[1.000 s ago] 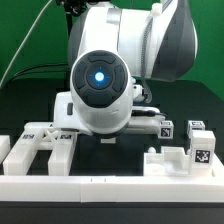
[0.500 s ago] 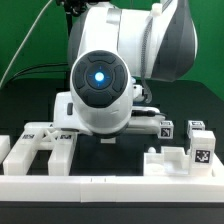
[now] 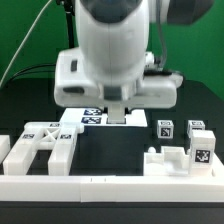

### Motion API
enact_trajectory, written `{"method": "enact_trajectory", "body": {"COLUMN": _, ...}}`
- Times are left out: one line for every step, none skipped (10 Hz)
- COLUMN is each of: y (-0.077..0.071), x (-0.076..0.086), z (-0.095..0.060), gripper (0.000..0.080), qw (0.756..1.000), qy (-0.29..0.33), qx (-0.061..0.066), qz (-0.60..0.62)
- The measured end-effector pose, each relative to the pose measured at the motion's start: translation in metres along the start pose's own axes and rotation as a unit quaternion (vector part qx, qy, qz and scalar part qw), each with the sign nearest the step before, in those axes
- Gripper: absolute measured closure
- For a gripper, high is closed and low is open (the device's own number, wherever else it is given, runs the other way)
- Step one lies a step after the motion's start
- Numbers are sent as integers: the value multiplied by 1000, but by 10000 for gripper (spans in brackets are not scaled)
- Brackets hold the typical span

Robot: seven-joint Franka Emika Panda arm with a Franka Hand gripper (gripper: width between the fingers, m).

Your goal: Assemble chair

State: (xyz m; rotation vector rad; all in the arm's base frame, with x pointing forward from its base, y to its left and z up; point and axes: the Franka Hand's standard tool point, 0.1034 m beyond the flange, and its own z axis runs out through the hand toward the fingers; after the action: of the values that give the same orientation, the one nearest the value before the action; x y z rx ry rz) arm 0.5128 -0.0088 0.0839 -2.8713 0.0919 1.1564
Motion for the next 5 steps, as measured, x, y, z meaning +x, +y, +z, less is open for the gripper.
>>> {"method": "enact_trajectory", "body": {"y": 5, "x": -1, "z": 10, "gripper": 515, "qw": 1000, "qy": -10, "qx": -1, "qz": 1}}
{"method": "enact_trajectory", "body": {"y": 4, "x": 8, "z": 7, "gripper": 515, "qw": 1000, "qy": 17, "qx": -3, "qz": -1}}
{"method": "enact_trajectory", "body": {"y": 0, "x": 15, "z": -1, "gripper": 515, "qw": 996, "qy": 85, "qx": -6, "qz": -4}}
{"method": "enact_trajectory", "body": {"y": -17, "x": 16, "z": -2, "gripper": 515, "qw": 988, "qy": 150, "qx": -17, "qz": 3}}
{"method": "enact_trajectory", "body": {"y": -38, "x": 18, "z": -24, "gripper": 515, "qw": 979, "qy": 204, "qx": -13, "qz": 21}}
